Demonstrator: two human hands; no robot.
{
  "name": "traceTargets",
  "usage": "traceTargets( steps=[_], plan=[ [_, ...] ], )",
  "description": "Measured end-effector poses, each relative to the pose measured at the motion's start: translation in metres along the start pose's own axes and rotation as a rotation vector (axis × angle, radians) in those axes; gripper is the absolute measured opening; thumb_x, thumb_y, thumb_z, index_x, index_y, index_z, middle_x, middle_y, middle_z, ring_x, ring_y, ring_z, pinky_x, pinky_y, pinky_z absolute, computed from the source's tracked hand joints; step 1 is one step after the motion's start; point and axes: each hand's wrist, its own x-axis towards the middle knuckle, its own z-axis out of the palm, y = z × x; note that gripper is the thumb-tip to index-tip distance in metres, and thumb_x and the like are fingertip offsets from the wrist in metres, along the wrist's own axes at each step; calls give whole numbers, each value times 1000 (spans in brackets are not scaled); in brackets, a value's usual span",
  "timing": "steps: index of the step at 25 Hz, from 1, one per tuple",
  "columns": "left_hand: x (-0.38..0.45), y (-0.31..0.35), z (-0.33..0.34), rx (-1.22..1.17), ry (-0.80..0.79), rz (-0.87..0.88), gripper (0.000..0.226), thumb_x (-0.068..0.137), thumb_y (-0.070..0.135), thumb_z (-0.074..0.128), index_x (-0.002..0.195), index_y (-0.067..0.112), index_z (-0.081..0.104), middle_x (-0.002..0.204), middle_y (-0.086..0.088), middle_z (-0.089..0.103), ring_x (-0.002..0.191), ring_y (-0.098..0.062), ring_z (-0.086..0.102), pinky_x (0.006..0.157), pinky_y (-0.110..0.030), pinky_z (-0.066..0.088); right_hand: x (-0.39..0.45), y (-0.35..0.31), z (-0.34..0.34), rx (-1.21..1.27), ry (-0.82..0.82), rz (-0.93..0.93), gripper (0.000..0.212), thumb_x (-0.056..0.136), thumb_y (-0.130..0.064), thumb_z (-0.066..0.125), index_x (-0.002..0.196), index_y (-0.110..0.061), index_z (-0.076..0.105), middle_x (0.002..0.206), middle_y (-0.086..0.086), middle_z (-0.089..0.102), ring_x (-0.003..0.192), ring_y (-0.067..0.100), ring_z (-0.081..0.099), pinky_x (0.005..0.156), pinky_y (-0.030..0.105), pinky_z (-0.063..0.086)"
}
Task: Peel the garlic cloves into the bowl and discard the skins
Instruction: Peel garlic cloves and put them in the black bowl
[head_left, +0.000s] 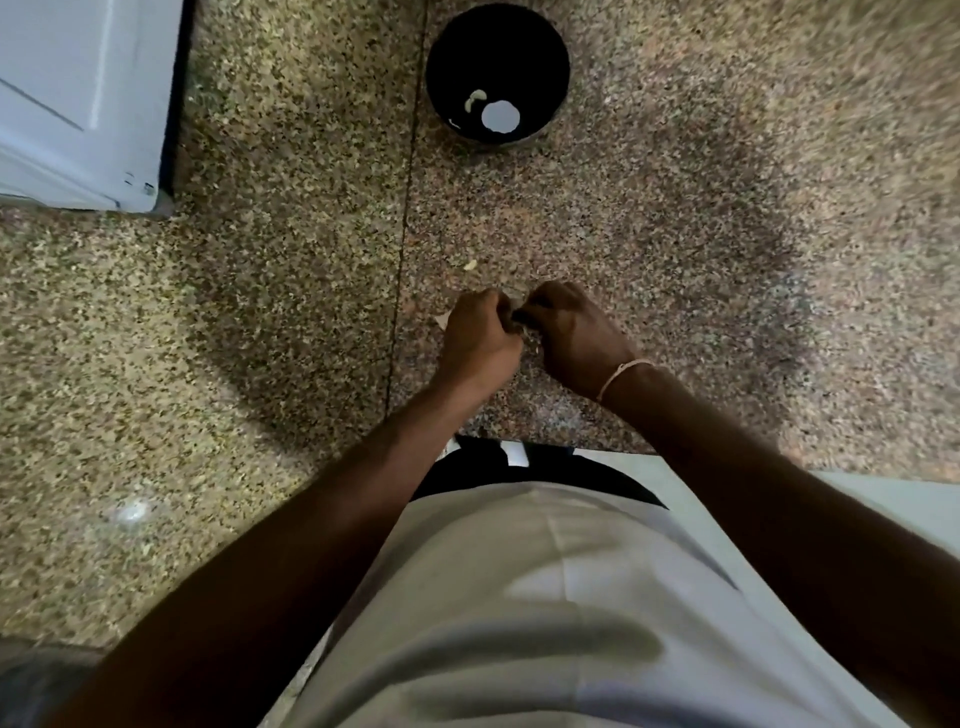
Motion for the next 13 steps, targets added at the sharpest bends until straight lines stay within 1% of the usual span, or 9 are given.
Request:
traceTargets(
  steps=[1, 2, 3, 4, 5, 7, 9, 11, 13],
  plan=[
    [1, 1, 1, 24, -26, 16, 28, 87, 0, 64, 113, 8, 69, 109, -8, 68, 97, -25, 64, 80, -38, 54, -4, 2, -2, 44, 31, 32, 37, 86, 7, 58, 116, -5, 75, 109, 17, 65, 99, 36, 61, 84, 45, 53],
    [0, 2, 2, 38, -45, 32, 28, 88, -1, 65, 115, 9, 69, 112, -9, 69, 99, -24, 64, 81, -36, 55, -9, 4, -4, 76, 83, 86, 31, 87, 6, 59, 111, -5, 76, 106, 16, 66, 93, 34, 64, 79, 45, 55],
    [-2, 2, 3, 36, -47, 44, 29, 89, -1, 66, 115, 9, 69, 112, -8, 70, 97, -21, 63, 76, -28, 54, -15, 5, -5, 92, 143, 164, 26, 90, 3, 60, 107, -6, 76, 103, 14, 67, 86, 31, 65, 74, 43, 57],
    [-3, 1, 4, 26, -37, 48, 31, 89, -3, 67, 117, 9, 69, 112, -6, 69, 95, -16, 62, 69, -18, 48, -20, 5, -5, 98, 197, 252, 20, 92, 2, 61, 103, -6, 76, 100, 12, 66, 79, 27, 64, 70, 40, 58],
    [-5, 0, 5, 10, -21, 42, 34, 88, -4, 67, 120, 10, 69, 113, -4, 68, 93, -13, 60, 64, -11, 41, -25, 3, -4, 101, 233, 330, 16, 92, 1, 63, 98, -7, 76, 96, 11, 65, 74, 24, 62, 66, 38, 59],
    [-6, -1, 5, -13, 2, 24, 40, 87, -5, 68, 123, 11, 68, 112, -2, 67, 92, -9, 60, 60, -9, 38, -30, -9, 1, 96, 256, 406, 12, 92, 0, 64, 92, -7, 73, 92, 9, 62, 69, 22, 59, 62, 37, 58],
    [-7, 1, 6, -20, -13, 15, 37, 87, -5, 68, 120, 12, 69, 107, 1, 66, 87, -7, 60, 58, -8, 39, -27, -24, 9, 95, 242, 382, 10, 94, -4, 63, 91, -7, 72, 91, 10, 62, 70, 21, 58, 63, 38, 57],
    [-7, 4, 6, -42, -28, 4, 31, 89, -3, 69, 115, 12, 70, 101, 5, 67, 82, -2, 61, 60, -8, 42, -18, -35, 13, 122, 243, 354, 9, 97, -8, 63, 94, -7, 72, 92, 9, 62, 72, 20, 57, 65, 35, 56],
    [-7, 4, 4, -83, -8, -12, 29, 91, -2, 70, 116, 13, 70, 101, 5, 67, 86, -5, 64, 66, -11, 47, -10, -38, 12, 164, 285, 391, 10, 95, -6, 65, 98, -7, 75, 95, 10, 64, 72, 18, 57, 66, 28, 52]
  ],
)
